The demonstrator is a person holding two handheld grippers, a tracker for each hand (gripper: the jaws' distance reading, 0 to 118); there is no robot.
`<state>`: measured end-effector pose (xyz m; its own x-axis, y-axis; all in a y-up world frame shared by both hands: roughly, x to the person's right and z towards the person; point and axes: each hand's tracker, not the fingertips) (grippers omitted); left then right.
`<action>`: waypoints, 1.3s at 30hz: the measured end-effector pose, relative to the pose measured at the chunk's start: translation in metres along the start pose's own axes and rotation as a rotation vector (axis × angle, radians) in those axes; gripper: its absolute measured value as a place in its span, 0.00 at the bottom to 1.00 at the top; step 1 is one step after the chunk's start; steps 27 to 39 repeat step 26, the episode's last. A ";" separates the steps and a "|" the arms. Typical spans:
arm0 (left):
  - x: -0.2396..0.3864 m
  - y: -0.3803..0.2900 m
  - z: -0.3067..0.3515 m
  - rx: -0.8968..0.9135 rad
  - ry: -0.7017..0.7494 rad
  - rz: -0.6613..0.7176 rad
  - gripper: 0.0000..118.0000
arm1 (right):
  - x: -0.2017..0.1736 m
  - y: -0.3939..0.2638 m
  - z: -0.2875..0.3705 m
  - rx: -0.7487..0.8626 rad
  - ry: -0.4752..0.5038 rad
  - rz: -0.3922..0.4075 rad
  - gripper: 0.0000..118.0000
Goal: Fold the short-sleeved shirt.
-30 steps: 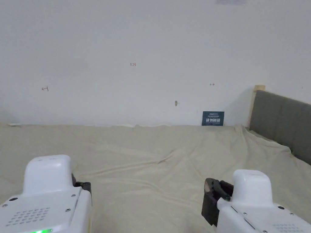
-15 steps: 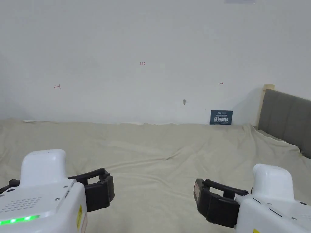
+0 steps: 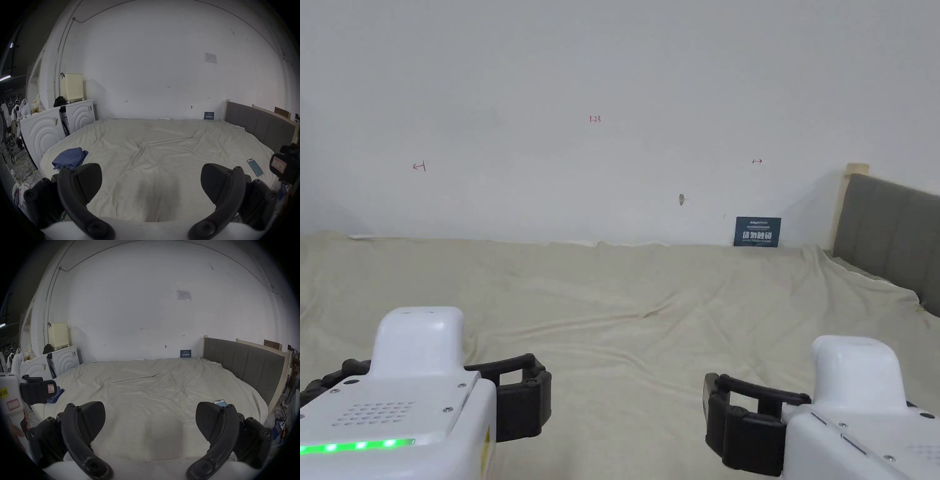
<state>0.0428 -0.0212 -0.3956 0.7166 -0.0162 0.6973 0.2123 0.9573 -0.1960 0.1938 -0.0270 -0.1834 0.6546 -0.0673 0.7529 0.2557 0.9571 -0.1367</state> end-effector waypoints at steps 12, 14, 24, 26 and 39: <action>-0.001 -0.003 0.003 -0.004 -0.016 0.018 1.00 | -0.002 -0.001 0.002 0.031 -0.078 0.040 0.95; -0.003 -0.003 0.002 -0.006 -0.013 0.018 1.00 | -0.001 -0.002 0.002 0.030 -0.070 0.011 0.95; -0.006 -0.006 -0.003 -0.028 0.003 0.024 1.00 | 0.007 -0.001 0.000 -0.003 -0.063 -0.066 0.95; -0.006 -0.006 -0.004 -0.033 0.005 0.022 1.00 | 0.009 -0.002 -0.001 -0.006 -0.057 -0.068 0.95; -0.006 -0.006 -0.004 -0.033 0.005 0.022 1.00 | 0.009 -0.002 -0.001 -0.006 -0.057 -0.068 0.95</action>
